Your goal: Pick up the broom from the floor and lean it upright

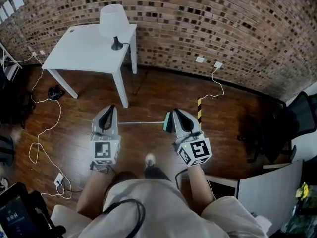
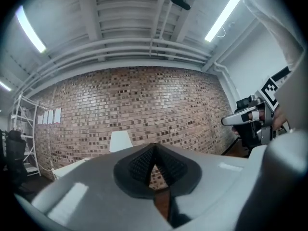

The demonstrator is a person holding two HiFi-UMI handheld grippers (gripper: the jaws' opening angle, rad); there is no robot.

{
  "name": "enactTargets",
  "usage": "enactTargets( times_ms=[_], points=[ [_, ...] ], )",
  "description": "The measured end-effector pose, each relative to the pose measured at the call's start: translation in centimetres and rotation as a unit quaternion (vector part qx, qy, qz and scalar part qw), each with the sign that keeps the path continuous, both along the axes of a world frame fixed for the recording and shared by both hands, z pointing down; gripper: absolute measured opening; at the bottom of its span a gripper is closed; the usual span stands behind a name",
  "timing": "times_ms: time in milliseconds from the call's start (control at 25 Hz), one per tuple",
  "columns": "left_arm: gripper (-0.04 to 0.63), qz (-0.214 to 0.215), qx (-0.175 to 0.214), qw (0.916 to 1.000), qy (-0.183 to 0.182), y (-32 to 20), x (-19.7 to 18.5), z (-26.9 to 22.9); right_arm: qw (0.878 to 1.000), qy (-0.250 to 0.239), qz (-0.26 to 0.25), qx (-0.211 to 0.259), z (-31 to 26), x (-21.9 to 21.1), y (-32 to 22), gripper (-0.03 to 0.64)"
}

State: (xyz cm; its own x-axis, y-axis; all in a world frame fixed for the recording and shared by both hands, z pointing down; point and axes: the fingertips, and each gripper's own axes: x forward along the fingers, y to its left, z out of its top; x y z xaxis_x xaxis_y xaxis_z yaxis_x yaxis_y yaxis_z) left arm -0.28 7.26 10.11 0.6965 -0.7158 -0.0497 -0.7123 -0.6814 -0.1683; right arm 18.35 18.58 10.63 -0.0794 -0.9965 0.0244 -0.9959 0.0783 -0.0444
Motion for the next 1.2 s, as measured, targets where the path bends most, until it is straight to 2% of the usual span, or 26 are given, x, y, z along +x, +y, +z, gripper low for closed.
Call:
enactTargets(
  times_ms=[280,720,840,1000,1200],
  points=[
    [0.002,-0.009,-0.001,1.0000,-0.003,-6.4,2.2,-0.4,1.000,-0.002,-0.011,-0.003,0.0,2.9,-6.2,0.012],
    [0.002,-0.018,-0.041,0.9988,-0.022,-14.5,0.3,4.6,0.999,0.009,-0.030,-0.030,3.4,3.5,-13.6,0.013],
    [0.002,-0.036,-0.055,0.9978,-0.010,-17.2,-1.2,6.2,0.997,0.023,-0.051,-0.048,6.2,3.2,-16.1,0.014],
    [0.002,-0.060,-0.059,0.9964,-0.010,-20.6,-3.8,9.8,0.991,0.039,-0.105,-0.077,11.9,2.0,-19.9,0.014],
    [0.002,-0.110,-0.083,0.9902,-0.020,-24.5,-9.5,19.4,0.975,0.063,-0.182,-0.115,23.9,-1.9,-26.6,0.017]
  ],
)
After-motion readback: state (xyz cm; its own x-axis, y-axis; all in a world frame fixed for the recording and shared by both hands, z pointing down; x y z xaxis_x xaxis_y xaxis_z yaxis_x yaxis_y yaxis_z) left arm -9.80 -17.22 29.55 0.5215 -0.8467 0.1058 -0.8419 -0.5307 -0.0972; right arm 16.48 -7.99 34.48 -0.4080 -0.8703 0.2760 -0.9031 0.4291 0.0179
